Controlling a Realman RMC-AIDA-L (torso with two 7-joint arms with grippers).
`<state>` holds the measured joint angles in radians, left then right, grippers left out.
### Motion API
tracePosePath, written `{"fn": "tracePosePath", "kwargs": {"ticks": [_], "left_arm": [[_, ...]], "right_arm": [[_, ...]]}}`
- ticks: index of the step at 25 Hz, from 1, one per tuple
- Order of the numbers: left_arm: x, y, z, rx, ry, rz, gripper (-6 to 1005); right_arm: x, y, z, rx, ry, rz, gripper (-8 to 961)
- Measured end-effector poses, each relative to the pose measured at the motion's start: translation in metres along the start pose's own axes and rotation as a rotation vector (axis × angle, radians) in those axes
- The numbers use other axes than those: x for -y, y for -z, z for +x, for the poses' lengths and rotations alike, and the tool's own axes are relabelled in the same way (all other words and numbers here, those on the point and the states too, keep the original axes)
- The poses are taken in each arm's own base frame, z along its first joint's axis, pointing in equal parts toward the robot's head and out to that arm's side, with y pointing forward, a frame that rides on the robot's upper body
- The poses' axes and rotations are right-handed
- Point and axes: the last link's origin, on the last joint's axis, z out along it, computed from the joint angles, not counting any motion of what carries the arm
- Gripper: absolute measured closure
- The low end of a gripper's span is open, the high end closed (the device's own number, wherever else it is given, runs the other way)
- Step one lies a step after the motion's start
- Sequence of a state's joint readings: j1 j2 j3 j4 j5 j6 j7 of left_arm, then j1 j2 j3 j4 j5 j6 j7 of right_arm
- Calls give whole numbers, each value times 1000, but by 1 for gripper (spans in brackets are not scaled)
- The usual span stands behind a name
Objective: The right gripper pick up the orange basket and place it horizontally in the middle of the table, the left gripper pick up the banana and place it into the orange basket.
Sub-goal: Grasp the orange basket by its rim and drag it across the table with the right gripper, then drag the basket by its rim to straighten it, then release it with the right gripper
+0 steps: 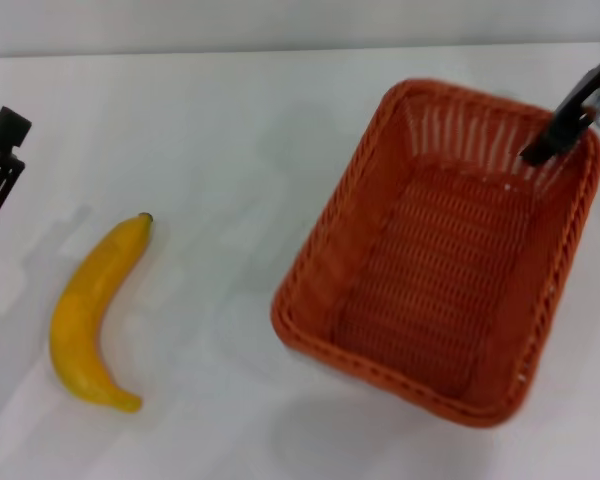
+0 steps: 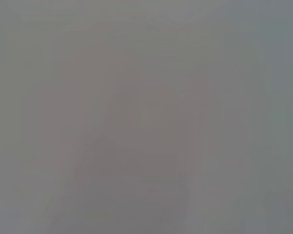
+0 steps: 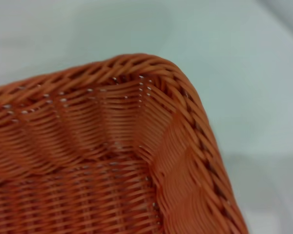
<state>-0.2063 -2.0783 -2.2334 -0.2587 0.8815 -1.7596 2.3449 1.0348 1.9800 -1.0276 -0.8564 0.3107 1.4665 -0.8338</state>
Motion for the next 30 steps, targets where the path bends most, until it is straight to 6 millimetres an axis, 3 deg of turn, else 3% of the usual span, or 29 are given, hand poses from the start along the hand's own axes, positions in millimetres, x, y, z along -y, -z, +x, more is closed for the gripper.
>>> {"fn": "tracePosePath", "kwargs": {"ticks": [6,9,18,25,30], "left_arm": [[1,-11,1,-6,-3,-29,348],[1,-14,2,-10,-6,-37,349],[4,-16,6,-16,-14,-39,355],[11,-26,8,3,-45,-42,359],[12,-28,10,4,-48,-44,361]], "right_arm": [[26,26,53,54,-314,-22,705],[34,36,89,97,-480,-52,723],[22,45,188,344,-928,-196,764],[0,38,222,468,-1110,-244,778],[-11,27,222,458,-1100,-258,771]]}}
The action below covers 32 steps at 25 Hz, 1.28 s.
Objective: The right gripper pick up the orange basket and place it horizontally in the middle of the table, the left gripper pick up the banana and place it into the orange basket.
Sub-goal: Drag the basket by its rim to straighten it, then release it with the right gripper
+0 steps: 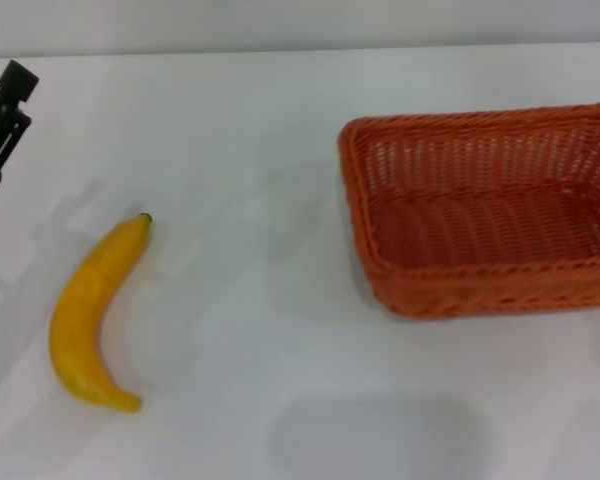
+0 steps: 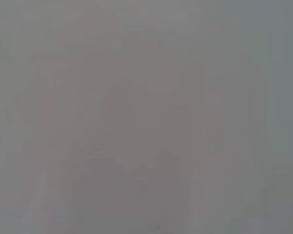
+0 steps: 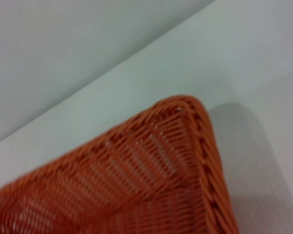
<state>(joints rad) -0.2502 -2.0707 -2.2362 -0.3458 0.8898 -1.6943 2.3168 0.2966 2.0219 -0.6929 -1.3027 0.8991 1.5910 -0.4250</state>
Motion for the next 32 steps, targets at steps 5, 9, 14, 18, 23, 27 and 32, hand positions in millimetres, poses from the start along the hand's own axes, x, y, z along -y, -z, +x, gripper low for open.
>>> {"fn": "tracePosePath", "kwargs": {"ticks": [5,9,14,18,23,27,32], "left_arm": [[1,3,3,-1,-1,3,364],[1,2,3,-4,0,-4,367],[0,5,3,-1,9,0,370],[0,7,3,2,10,1,372],[-1,8,3,2,11,2,375],[-2,11,3,0,8,1,377],[-3,13,4,-4,7,-2,380]], "right_arm": [[-10,-11,0,-23,53,8,756],[-18,-20,1,-37,94,24,744],[-28,-32,3,-28,114,20,728],[-34,-42,6,-29,124,17,716],[-40,-51,11,-34,122,-2,701],[-47,-56,17,-50,136,-21,689],[-52,-57,20,-46,155,-42,674]]}}
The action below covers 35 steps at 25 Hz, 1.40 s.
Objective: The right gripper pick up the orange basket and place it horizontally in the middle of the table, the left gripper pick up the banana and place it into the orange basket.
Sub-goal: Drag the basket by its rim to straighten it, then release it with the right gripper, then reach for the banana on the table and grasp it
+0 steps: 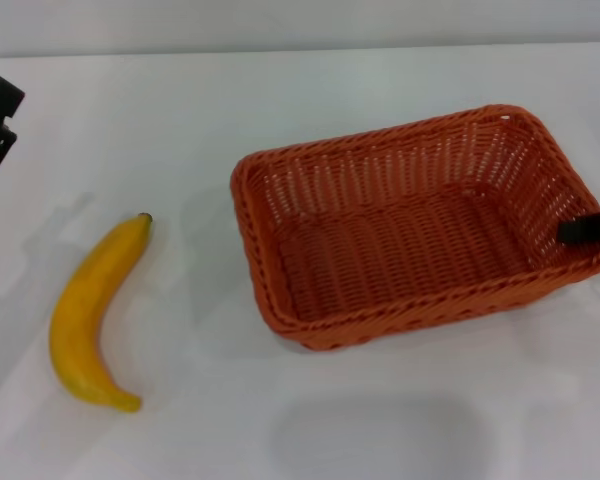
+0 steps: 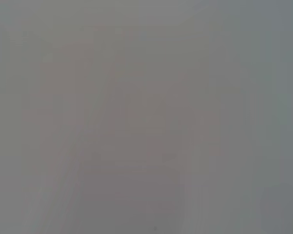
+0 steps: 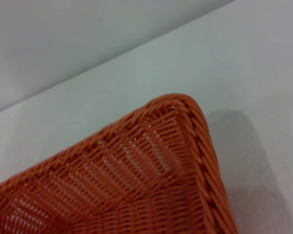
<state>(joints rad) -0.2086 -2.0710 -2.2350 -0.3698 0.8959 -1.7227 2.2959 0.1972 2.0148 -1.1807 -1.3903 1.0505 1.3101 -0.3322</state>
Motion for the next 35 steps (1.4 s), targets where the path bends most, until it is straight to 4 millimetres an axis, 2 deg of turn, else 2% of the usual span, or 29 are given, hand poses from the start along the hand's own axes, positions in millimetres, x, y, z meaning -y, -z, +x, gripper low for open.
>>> {"fn": "tracePosePath", "kwargs": {"ticks": [20,28,35], "left_arm": [[-6,4,2,-21,4,-20,391],[-7,7,2,-20,5,-18,396],[-6,9,4,-28,13,-13,400]], "right_arm": [[-2,-3,13,-62,-5,-113,613],[1,10,8,-27,-11,-138,303],[7,28,-3,27,13,-153,303]]}}
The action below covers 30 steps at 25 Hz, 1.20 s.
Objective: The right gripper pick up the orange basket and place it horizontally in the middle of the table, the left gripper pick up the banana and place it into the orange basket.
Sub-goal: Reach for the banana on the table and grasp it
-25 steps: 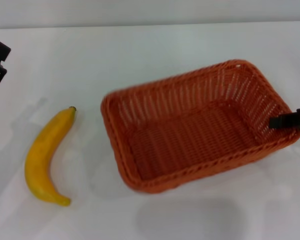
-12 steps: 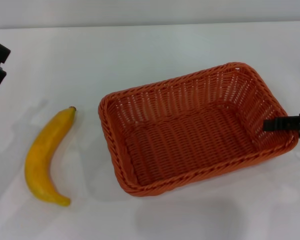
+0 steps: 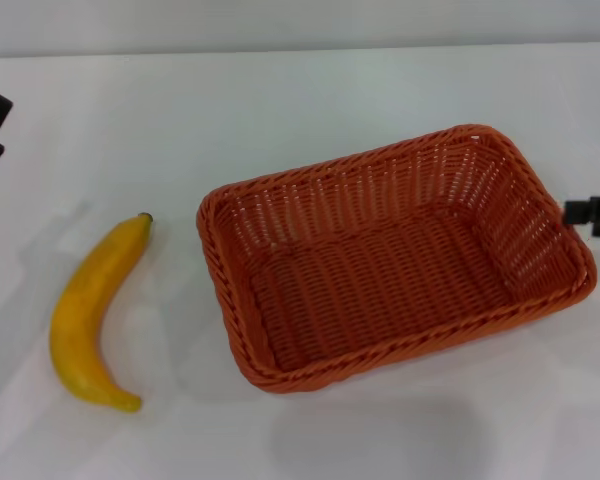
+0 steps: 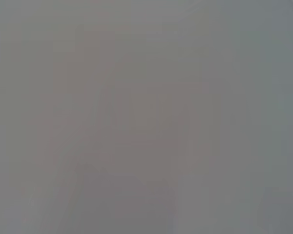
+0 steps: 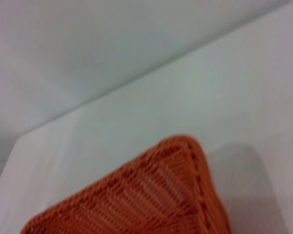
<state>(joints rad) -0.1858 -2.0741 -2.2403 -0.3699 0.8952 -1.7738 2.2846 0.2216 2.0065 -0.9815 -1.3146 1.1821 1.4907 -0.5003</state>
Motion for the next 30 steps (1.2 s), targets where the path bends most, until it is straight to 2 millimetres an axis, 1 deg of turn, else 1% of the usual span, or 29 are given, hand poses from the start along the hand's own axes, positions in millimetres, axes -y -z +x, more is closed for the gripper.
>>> {"fn": "tracePosePath", "kwargs": {"ticks": [4,7,9,12,15,20,22,26,29,30], "left_arm": [[3,0,6,-3,16,-10,402],[12,1,16,23,45,-16,404],[17,0,23,54,73,-36,405],[24,-8,34,114,120,-73,407],[31,-16,45,207,164,-99,409],[39,-20,61,363,196,-93,412],[41,-22,66,432,201,-84,413],[42,-27,73,557,206,-75,415],[45,-33,78,666,205,-47,417],[48,-36,79,730,209,-27,417]], "right_arm": [[6,16,-6,61,17,-16,303],[12,32,-14,141,44,-56,302],[17,42,-16,190,76,-75,302],[25,58,-18,269,159,-79,302],[32,74,-17,350,262,-67,302],[46,99,-18,514,420,-18,301],[54,112,-17,578,468,19,302],[74,137,-16,681,496,89,307],[85,151,-15,740,497,121,307],[87,155,-16,755,507,133,307]]}}
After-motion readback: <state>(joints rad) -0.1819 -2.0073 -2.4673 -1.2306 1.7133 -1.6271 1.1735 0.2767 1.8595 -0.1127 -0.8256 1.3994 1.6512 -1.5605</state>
